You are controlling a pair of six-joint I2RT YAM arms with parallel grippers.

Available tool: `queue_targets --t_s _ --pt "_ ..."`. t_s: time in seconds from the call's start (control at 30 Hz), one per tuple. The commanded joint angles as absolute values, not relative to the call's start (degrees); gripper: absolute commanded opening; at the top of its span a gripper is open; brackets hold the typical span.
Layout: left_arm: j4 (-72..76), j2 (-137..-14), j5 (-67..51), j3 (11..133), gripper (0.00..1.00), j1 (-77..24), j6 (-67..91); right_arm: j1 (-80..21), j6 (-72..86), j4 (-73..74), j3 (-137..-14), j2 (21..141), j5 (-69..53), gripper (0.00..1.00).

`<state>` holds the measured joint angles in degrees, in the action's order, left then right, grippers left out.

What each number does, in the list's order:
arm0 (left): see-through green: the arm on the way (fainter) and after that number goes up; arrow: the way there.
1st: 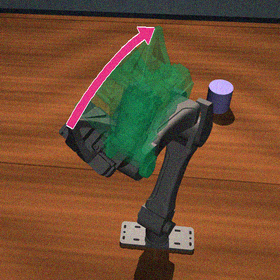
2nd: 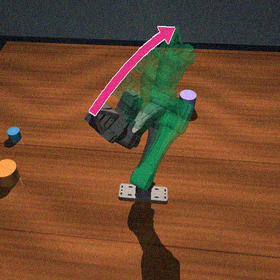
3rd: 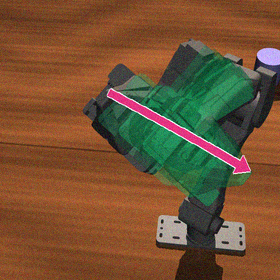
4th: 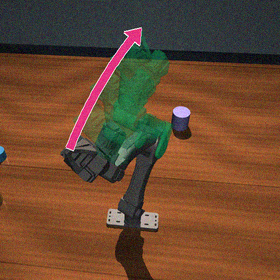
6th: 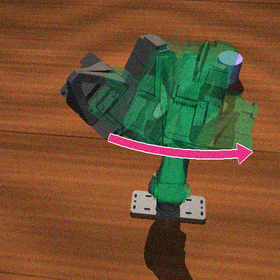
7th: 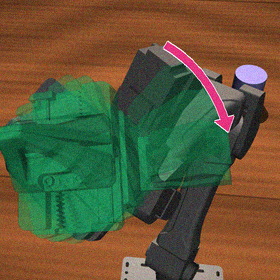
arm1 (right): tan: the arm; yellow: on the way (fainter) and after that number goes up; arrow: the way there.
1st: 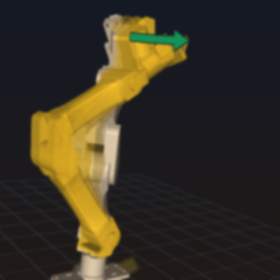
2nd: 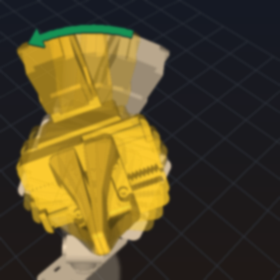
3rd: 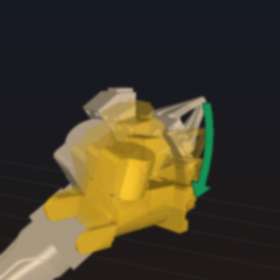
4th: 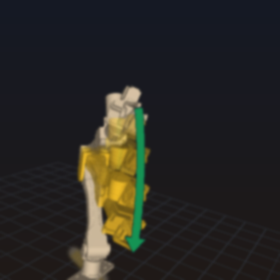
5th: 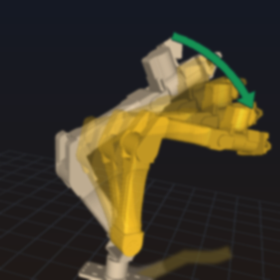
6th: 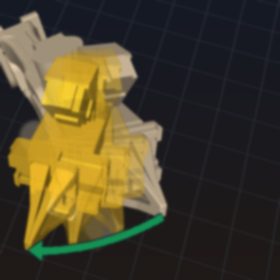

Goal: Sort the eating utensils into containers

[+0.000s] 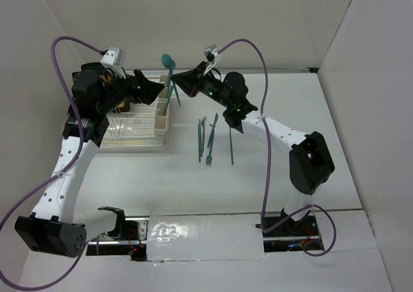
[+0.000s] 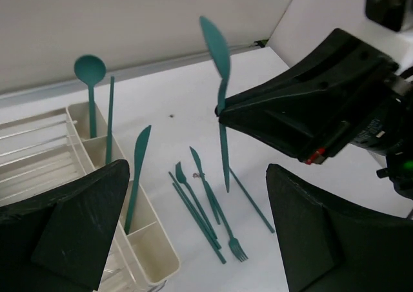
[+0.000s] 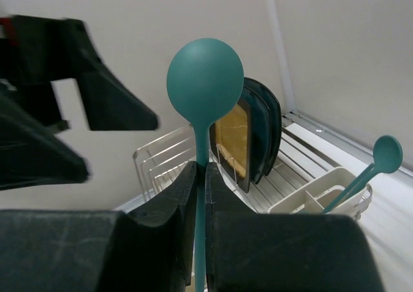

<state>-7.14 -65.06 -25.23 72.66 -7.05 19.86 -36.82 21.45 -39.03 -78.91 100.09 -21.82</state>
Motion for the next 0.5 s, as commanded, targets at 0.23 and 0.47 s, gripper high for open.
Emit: queue_targets --t_s 0.23,0.47 --pt "-2.8 -71.0 -29.7 79.5 1.0 -6.5 29.5 -40.2 19.0 -35.8 -78.3 95.4 -21.2 0.0" --pt "0.8 -71.2 -29.8 78.6 0.98 -6.7 30.2 -41.0 18.9 -35.1 -80.1 95.9 -21.2 0.0"
